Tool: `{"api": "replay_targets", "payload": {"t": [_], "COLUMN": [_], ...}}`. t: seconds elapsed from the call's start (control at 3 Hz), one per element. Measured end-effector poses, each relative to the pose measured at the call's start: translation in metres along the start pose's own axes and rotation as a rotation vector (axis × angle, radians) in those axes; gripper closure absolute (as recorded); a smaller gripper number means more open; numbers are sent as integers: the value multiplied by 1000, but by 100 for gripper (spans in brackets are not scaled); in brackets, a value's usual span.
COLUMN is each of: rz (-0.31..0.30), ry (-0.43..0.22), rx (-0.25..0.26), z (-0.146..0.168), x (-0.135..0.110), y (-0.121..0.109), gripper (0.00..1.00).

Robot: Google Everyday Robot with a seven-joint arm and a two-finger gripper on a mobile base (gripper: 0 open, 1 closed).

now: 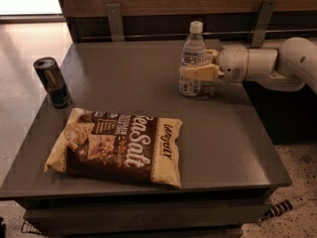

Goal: Place blue plastic bottle upright

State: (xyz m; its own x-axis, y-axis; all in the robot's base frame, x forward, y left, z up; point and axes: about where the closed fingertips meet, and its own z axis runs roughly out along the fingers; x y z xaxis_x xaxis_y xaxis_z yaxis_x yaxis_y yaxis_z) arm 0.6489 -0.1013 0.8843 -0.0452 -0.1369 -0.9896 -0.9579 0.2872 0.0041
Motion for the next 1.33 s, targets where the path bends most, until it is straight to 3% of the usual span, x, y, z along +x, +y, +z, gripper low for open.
{"api": "replay_targets", "payload": {"t": [1.0,1.33], "rz": [0,0], "ry": [0,-1], "rx": [-1,-5], "z": [0,3], "x": [0,-1], "y": [0,1], "gripper": [14,0]}}
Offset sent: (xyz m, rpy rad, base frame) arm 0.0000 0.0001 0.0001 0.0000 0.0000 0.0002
